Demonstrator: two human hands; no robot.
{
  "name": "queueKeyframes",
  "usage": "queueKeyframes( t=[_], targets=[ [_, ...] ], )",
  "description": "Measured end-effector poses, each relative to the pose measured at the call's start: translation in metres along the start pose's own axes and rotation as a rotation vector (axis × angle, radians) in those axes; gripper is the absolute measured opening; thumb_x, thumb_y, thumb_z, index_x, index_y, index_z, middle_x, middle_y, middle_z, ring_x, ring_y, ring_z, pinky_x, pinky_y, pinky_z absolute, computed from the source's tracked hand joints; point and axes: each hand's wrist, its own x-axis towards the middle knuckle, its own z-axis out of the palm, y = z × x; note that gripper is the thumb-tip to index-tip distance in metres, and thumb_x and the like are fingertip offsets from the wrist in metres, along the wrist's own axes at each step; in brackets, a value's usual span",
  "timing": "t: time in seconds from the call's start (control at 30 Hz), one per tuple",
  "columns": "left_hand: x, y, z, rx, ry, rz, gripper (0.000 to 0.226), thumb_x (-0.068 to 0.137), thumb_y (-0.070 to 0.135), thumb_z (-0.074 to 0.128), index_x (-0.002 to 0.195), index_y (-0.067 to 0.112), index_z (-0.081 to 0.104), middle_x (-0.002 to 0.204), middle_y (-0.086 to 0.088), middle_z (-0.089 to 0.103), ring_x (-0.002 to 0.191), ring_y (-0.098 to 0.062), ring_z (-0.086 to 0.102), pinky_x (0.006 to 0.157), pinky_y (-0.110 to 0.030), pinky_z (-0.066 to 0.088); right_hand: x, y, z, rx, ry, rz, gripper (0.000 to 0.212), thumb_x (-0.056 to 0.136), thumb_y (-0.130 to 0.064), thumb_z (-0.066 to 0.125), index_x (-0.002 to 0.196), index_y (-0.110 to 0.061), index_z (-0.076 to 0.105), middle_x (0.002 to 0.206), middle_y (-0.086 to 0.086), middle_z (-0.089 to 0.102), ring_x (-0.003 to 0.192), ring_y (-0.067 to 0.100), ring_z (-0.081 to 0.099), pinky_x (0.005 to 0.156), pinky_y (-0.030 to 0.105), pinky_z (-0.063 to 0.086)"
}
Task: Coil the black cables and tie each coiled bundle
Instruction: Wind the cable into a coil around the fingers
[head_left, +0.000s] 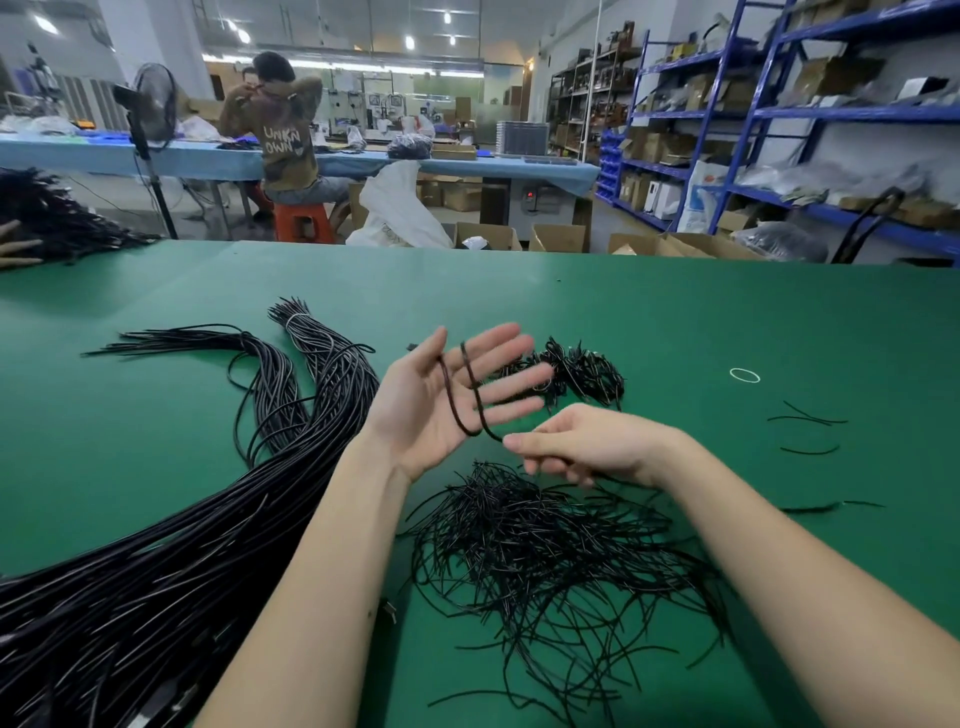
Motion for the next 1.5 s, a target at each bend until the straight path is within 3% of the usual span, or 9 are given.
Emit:
queueKeyframes(
  t=[0.17,0.27,0.43,0.6,0.93,1.13,1.23,1.33,1.5],
  targets=[
    [-0.002,-0.006,0.003,0.269,-0.055,-0.284,0.071,0.106,0.047,0.018,0.126,-0.003,0.065,0.129,-0.025,0.063,0.122,-0.045,0.058,0.101,-0.059,0.049,0.006,-0.029,-0.039,-0.185,-0.053,0.090,0.030,0.095,-0.005,0.051,0.067,-0.017,0.053,0.054,-0.008,0.044,0.053,0.011,0.032,0.046,0.020,0.026],
    [0.000,-0.009,0.004,0.422,0.009,-0.406,0.073,0.106,0.049,0.018,0.126,-0.003,0.065,0.129,-0.022,0.064,0.125,-0.041,0.058,0.104,-0.056,0.047,0.006,-0.059,-0.055,-0.228,-0.055,0.138,0.025,0.103,-0.019,0.057,0.083,-0.011,0.068,0.063,-0.005,0.052,0.046,0.007,0.036,0.042,0.017,0.029],
    [0.009,-0.016,0.009,0.488,0.227,-0.257,0.062,0.107,0.048,0.016,0.126,0.010,0.062,0.127,-0.012,0.068,0.116,-0.031,0.062,0.099,-0.047,0.048,0.006,-0.084,-0.041,-0.317,0.329,-0.059,0.020,0.098,-0.013,0.058,0.104,0.001,0.070,0.070,0.002,0.066,0.063,0.019,0.049,0.047,0.024,0.036],
    [0.008,-0.004,0.000,0.157,0.282,-0.037,0.059,0.108,0.045,0.018,0.128,0.006,0.059,0.111,-0.010,0.074,0.091,-0.027,0.070,0.088,-0.047,0.055,-0.008,-0.055,0.005,0.295,0.244,-0.189,0.021,0.107,-0.019,0.050,0.092,-0.011,0.062,0.070,0.001,0.073,0.046,0.005,0.049,0.042,0.016,0.040],
    [0.000,0.003,0.000,-0.053,0.074,0.053,0.055,0.108,0.039,0.022,0.138,0.003,0.052,0.125,-0.023,0.067,0.114,-0.043,0.065,0.090,-0.053,0.057,-0.009,0.020,0.029,0.795,-0.180,0.052,0.028,0.092,-0.042,0.060,0.084,-0.016,0.054,0.057,-0.009,0.030,0.045,0.001,0.022,0.032,0.012,0.015],
    [-0.008,0.000,0.007,0.270,-0.136,-0.263,0.061,0.106,0.046,0.021,0.144,0.007,0.050,0.121,-0.027,0.067,0.112,-0.043,0.066,0.094,-0.049,0.056,-0.002,0.009,-0.023,0.469,-0.086,0.160,0.011,0.091,-0.022,0.066,0.096,-0.012,0.066,0.056,-0.010,0.043,0.042,0.001,0.030,0.034,0.012,0.023],
    [-0.006,-0.005,0.012,0.428,-0.118,-0.429,0.061,0.105,0.049,0.024,0.142,0.008,0.049,0.132,-0.029,0.059,0.124,-0.046,0.057,0.101,-0.051,0.051,0.004,-0.013,-0.040,0.199,0.044,0.182,0.041,0.088,-0.026,0.071,0.124,-0.007,0.066,0.061,-0.008,0.056,0.045,0.002,0.037,0.037,0.012,0.031],
    [-0.005,-0.005,0.010,0.466,-0.031,-0.472,0.062,0.105,0.048,0.024,0.138,0.003,0.052,0.136,-0.023,0.060,0.129,-0.040,0.055,0.106,-0.052,0.047,0.009,-0.034,-0.042,0.155,0.083,0.144,0.012,0.100,-0.009,0.059,0.107,-0.006,0.068,0.061,-0.003,0.058,0.048,0.004,0.041,0.038,0.014,0.035],
    [-0.001,-0.012,0.011,0.598,0.121,-0.427,0.059,0.107,0.049,0.021,0.128,0.009,0.059,0.130,-0.011,0.065,0.116,-0.025,0.063,0.099,-0.042,0.050,0.013,-0.053,-0.026,0.033,0.253,0.022,0.024,0.101,0.000,0.052,0.084,-0.010,0.067,0.065,0.005,0.060,0.044,0.008,0.045,0.043,0.017,0.040]
  ],
)
